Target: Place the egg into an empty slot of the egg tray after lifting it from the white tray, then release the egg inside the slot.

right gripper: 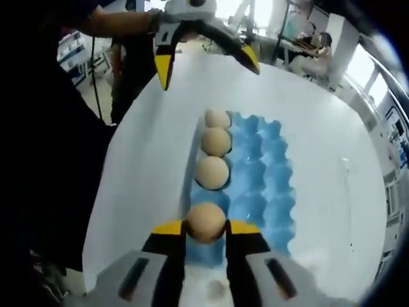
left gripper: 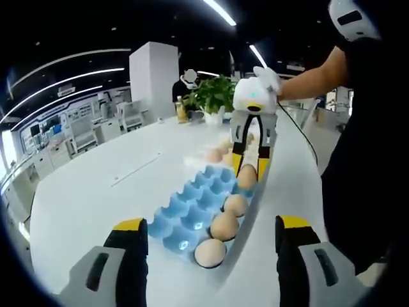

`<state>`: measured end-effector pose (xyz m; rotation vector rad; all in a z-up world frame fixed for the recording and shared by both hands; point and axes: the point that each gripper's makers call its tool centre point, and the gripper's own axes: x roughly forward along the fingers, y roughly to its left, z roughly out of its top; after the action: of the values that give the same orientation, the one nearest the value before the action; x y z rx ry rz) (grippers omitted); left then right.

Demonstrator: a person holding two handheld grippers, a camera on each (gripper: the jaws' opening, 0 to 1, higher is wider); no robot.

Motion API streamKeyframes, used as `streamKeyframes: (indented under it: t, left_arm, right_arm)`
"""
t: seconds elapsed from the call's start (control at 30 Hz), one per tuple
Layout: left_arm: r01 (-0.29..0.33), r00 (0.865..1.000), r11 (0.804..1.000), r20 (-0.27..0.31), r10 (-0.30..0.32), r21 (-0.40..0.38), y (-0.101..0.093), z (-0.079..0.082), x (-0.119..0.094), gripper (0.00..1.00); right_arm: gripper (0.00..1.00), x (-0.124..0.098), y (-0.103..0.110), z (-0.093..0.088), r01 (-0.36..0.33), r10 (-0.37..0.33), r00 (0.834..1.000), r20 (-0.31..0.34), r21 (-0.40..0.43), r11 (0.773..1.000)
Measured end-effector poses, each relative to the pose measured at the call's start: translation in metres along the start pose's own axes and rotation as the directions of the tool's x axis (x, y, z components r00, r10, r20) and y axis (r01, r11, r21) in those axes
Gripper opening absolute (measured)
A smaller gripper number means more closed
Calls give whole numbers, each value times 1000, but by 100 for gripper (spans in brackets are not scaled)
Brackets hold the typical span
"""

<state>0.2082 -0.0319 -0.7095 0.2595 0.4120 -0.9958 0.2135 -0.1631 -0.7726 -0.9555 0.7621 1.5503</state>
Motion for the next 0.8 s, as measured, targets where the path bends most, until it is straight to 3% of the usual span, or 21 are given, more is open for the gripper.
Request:
streamKeyframes:
  t: [0.8]
  left_arm:
    - [-3,1000,1000,0,3,-19,2,-1,1,83]
  right_arm:
    - [23,20,-7,-2,-35,34,999,-39,-12,999]
